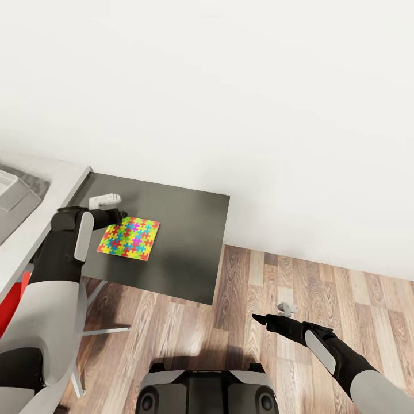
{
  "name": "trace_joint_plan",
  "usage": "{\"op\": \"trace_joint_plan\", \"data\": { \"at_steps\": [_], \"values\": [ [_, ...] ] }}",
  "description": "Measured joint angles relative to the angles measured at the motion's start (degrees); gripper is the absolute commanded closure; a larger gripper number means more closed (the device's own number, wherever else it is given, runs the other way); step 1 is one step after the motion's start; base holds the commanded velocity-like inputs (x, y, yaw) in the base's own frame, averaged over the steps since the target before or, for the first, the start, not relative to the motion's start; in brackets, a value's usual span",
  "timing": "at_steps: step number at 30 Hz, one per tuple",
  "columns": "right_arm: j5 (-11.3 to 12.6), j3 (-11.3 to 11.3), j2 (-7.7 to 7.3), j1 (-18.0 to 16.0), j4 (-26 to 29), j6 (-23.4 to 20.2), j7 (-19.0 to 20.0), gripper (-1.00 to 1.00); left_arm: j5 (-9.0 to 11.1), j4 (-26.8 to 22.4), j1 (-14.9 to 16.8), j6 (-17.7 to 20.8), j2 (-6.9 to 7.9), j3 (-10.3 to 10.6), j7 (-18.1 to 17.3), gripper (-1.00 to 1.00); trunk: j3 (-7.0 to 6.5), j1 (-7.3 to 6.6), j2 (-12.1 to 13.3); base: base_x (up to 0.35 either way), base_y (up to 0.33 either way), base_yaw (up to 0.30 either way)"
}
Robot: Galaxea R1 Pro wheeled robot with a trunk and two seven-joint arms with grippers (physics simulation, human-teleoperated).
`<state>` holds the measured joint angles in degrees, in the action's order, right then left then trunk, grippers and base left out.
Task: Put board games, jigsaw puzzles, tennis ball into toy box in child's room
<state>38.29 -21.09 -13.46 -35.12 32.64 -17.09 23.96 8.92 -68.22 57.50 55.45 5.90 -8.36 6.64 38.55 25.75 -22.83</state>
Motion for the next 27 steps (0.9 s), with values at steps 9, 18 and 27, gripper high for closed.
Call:
{"op": "trace_joint_plan", "data": {
  "at_steps": [9, 18, 27],
  "values": [
    [0.0, 0.0, 0.0, 0.0, 0.0, 0.0, 0.0, -1.0, 0.24, 0.41, -0.05, 2.93, 0.27, -0.08, -0.25, -1.0, 0.0, 0.0, 0.0, 0.0, 0.0, 0.0],
    [0.0, 0.0, 0.0, 0.0, 0.0, 0.0, 0.0, -1.0, 0.68, 1.29, -0.05, 3.83, 0.69, -0.63, -1.26, -1.0, 0.0, 0.0, 0.0, 0.0, 0.0, 0.0],
    [0.0, 0.0, 0.0, 0.0, 0.0, 0.0, 0.0, -1.0, 0.98, 1.84, -0.05, 3.97, 1.19, -3.37, -5.61, -1.0, 0.0, 0.0, 0.0, 0.0, 0.0, 0.0]
  ]
}}
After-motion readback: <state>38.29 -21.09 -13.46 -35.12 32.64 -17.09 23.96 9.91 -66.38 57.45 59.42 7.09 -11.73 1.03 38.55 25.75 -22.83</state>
